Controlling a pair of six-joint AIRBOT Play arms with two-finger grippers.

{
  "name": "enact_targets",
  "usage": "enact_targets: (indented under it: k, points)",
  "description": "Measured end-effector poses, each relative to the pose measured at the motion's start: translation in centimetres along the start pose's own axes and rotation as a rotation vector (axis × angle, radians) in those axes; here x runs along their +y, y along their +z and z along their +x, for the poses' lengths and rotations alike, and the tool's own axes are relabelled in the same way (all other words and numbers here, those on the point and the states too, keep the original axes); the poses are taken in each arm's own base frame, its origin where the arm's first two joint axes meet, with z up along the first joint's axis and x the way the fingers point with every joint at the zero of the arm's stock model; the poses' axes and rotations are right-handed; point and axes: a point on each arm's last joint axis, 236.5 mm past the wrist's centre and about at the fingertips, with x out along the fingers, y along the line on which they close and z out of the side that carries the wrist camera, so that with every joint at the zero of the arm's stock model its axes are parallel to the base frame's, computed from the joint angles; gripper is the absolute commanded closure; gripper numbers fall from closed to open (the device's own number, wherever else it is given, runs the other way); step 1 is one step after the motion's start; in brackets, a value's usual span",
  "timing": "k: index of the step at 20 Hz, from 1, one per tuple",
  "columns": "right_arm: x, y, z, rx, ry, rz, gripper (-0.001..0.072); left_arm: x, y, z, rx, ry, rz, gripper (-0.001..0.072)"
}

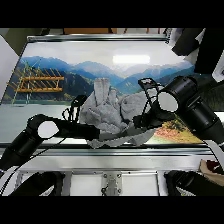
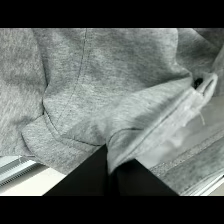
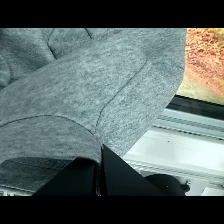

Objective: Fold the clothes and pants, and hang the long-sleeved shirts on hangers.

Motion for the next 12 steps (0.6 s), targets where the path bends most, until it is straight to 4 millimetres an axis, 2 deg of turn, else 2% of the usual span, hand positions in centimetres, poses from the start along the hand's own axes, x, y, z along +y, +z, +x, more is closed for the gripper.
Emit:
enact_targets:
  k: [1, 2, 5, 8, 10, 12]
  points:
    - [0.0, 0.0, 0.0, 0.0, 0.0, 0.0, 0.0693, 0.0, 0.0, 0.0, 0.0, -0.001, 0.0, 0.0106]
    - [0.0, 0.0, 0.0, 0.0, 0.0, 0.0, 0.0693, 0.0, 0.0, 0.0, 0.0, -0.002, 0.0, -0.0013]
    - [0.0, 0.0, 0.0, 0.0, 0.0, 0.0, 0.0693, -0.1, 0.0, -0.2, -0.003, -0.003, 0.005, -0.0013]
    - [0.0, 0.0, 0.0, 0.0, 0.0, 0.0, 0.0694, 0.4, 0.6, -1.7, -0.048, -0.004, -0.005, -0.0013]
    - [0.0, 0.0, 0.0, 0.0, 0.0, 0.0, 0.0693, 1.6, 1.7, -3.5, -0.114, 0.007, -0.028, -0.0013]
    - [0.0, 0.0, 0.0, 0.0, 0.0, 0.0, 0.0694, 3.9, 3.2, -5.8, -0.2, 0.039, -0.065, -0.0013]
